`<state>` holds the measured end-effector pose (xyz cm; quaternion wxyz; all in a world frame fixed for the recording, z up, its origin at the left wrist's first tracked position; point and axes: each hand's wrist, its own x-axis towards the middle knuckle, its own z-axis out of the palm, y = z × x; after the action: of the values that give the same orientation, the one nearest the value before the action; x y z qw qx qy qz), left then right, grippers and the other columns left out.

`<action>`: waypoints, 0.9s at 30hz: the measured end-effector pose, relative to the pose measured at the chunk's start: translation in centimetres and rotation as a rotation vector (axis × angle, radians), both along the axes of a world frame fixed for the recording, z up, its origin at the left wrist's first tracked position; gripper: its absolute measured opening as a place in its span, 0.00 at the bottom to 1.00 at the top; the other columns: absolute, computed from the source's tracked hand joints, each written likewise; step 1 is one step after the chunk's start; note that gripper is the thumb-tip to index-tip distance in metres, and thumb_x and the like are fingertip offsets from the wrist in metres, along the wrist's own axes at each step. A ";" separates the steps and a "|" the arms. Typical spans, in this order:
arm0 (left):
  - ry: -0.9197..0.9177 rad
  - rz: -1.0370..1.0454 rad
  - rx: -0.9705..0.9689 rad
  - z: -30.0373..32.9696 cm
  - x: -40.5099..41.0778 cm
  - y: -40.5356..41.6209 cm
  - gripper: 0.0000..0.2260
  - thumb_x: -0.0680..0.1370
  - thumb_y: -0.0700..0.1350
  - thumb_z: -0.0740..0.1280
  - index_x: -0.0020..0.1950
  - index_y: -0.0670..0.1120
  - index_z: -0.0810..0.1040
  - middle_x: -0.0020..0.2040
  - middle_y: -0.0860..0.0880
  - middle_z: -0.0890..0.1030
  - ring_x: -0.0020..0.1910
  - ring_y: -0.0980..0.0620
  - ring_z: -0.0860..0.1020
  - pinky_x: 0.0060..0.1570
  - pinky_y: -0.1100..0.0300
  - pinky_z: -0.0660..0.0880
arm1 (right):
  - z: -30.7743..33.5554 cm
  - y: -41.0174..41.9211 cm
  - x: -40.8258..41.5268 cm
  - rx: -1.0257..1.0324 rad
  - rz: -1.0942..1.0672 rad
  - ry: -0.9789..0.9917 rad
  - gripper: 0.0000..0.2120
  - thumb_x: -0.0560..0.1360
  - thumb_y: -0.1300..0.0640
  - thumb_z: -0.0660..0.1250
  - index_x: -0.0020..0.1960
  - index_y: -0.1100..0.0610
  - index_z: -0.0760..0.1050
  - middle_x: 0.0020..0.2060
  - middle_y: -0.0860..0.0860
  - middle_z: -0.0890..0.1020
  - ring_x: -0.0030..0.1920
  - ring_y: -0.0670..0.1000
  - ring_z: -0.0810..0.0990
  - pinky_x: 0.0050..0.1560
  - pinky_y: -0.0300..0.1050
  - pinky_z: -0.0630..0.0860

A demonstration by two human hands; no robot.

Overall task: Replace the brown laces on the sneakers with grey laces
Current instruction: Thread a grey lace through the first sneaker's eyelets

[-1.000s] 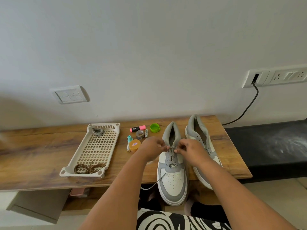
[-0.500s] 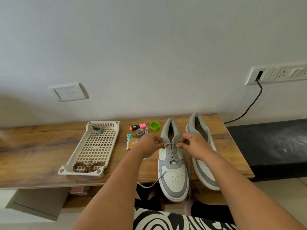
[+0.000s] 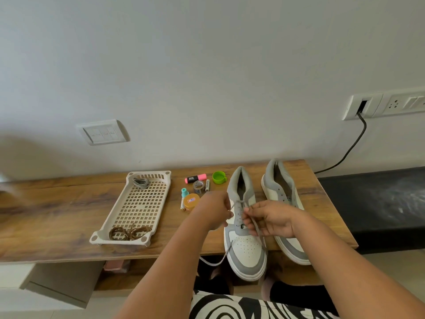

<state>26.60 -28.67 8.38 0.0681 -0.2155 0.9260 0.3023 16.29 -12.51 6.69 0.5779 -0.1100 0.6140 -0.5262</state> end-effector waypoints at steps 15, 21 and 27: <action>-0.024 0.360 0.577 0.1 -0.5 1.9 0.10 0.80 0.50 0.66 0.50 0.44 0.80 0.45 0.47 0.83 0.43 0.51 0.81 0.46 0.54 0.78 | -1.4 -1.5 3.5 -0.064 -0.239 0.484 0.09 0.77 0.61 0.70 0.37 0.58 0.81 0.31 0.53 0.78 0.31 0.47 0.75 0.33 0.38 0.73; 0.006 0.458 0.777 -0.3 -1.0 1.5 0.05 0.82 0.41 0.65 0.49 0.41 0.78 0.39 0.45 0.80 0.38 0.50 0.79 0.50 0.51 0.79 | -0.5 -1.2 2.8 -0.029 -0.094 0.538 0.02 0.76 0.61 0.70 0.47 0.58 0.82 0.36 0.54 0.80 0.34 0.48 0.77 0.39 0.45 0.77; 0.009 0.533 0.897 0.5 -1.1 1.7 0.05 0.81 0.41 0.64 0.49 0.43 0.78 0.36 0.48 0.69 0.33 0.53 0.65 0.34 0.60 0.71 | 1.8 1.5 -0.1 0.225 -0.058 1.056 0.05 0.78 0.52 0.68 0.53 0.49 0.80 0.44 0.43 0.78 0.46 0.43 0.75 0.44 0.37 0.70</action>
<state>25.51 -26.97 8.92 0.0702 -0.3922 0.6188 0.6770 16.24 -11.00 8.49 0.1843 -0.2800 0.8763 -0.3459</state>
